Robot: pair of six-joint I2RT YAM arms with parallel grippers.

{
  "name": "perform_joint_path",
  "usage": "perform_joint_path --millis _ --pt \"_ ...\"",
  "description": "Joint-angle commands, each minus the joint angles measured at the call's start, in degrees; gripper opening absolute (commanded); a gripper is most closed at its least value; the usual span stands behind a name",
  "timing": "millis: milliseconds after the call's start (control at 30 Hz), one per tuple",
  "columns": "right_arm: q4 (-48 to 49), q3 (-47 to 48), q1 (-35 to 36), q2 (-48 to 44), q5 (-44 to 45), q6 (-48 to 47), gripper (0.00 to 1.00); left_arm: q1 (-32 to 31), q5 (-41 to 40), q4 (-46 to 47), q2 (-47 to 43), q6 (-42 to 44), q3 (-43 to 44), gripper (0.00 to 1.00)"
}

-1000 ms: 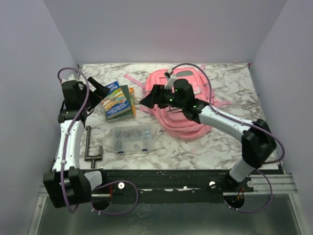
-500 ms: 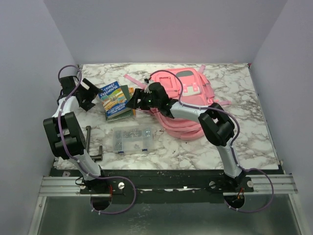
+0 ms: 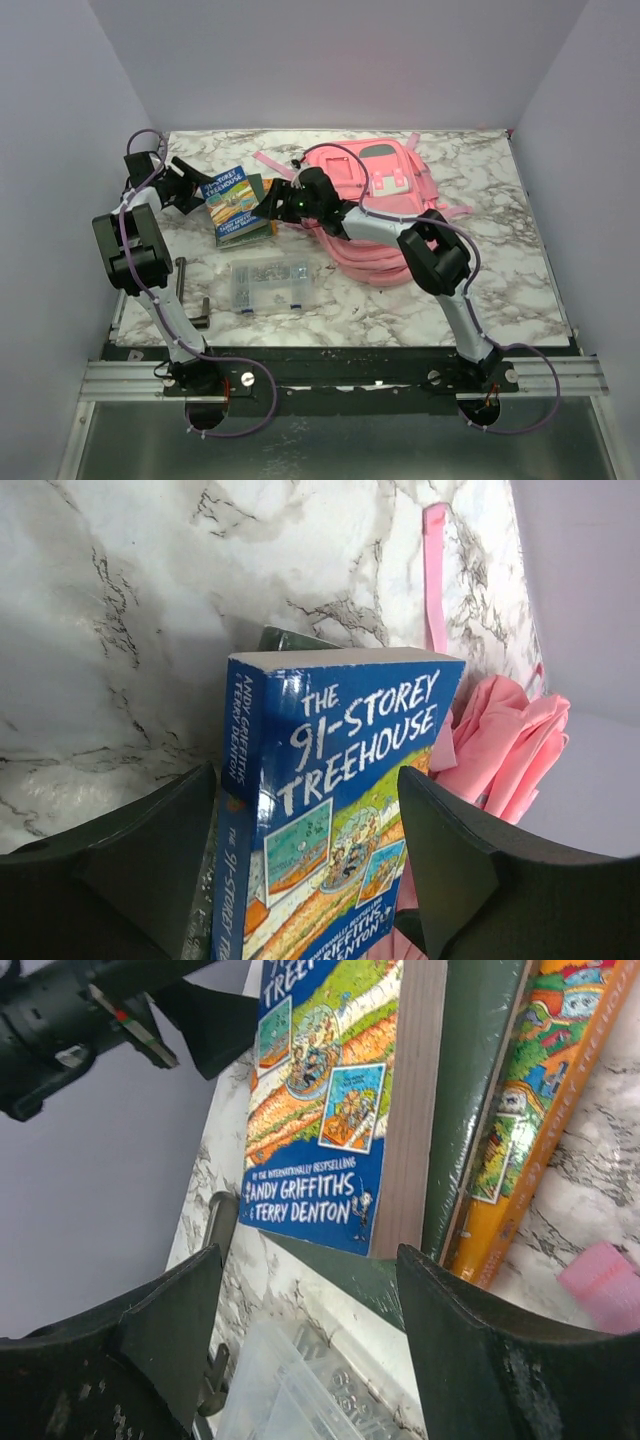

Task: Pack the student bag
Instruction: Pick up the book from the center of the board.

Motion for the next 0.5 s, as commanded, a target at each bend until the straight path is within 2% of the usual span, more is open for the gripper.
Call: perform_joint_path --millis 0,200,400,467 --pt "-0.3 3.6 0.9 1.9 0.0 -0.1 0.73 0.9 4.0 1.0 3.1 -0.8 2.0 0.76" --pt "1.4 2.2 1.0 1.5 0.6 1.2 0.73 0.7 5.8 1.0 5.4 -1.4 3.0 0.81" --pt "0.2 2.9 1.0 1.2 0.7 1.1 0.73 0.5 8.4 3.6 6.3 -4.4 2.4 0.63" --pt "1.3 1.4 1.0 -0.1 0.9 1.4 0.73 0.3 8.7 3.8 6.5 -3.9 2.4 0.63"
